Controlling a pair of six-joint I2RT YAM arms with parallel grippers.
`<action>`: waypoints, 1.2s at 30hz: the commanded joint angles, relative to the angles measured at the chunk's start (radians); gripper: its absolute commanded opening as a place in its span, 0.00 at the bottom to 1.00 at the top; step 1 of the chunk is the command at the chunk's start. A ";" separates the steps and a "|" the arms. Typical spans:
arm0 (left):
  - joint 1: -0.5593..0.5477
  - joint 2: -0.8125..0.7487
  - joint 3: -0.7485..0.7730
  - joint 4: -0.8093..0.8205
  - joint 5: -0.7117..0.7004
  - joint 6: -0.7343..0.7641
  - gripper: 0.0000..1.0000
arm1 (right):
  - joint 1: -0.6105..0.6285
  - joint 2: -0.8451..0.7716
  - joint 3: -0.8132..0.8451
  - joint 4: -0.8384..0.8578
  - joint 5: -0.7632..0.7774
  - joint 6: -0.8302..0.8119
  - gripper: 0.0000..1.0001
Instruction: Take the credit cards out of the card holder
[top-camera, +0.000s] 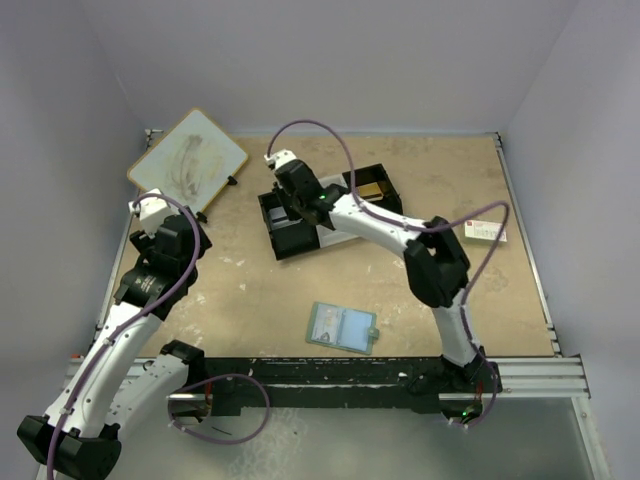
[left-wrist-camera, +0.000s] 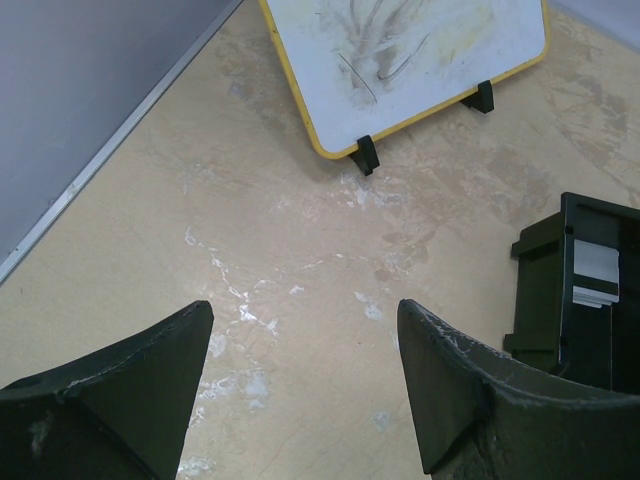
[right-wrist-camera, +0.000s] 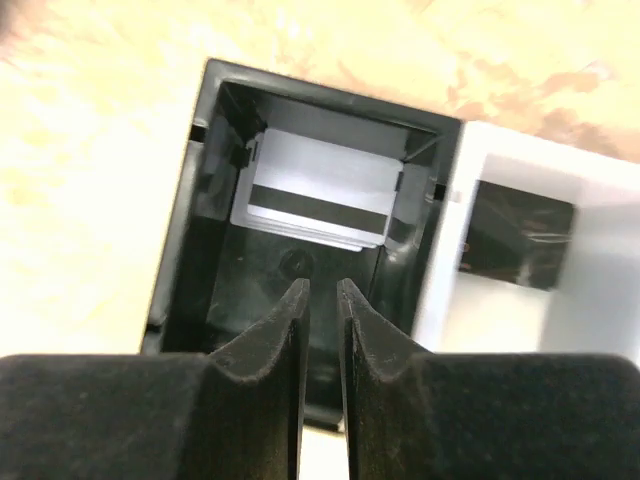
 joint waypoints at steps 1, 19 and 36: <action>0.004 -0.012 -0.001 0.022 0.007 0.016 0.72 | 0.010 -0.274 -0.162 0.101 0.075 0.077 0.22; -0.077 0.076 -0.186 0.365 0.786 -0.084 0.65 | 0.007 -1.088 -1.471 0.873 -0.311 0.817 0.47; -0.588 0.294 -0.314 0.599 0.564 -0.285 0.59 | 0.030 -1.019 -1.618 0.923 -0.447 0.959 0.39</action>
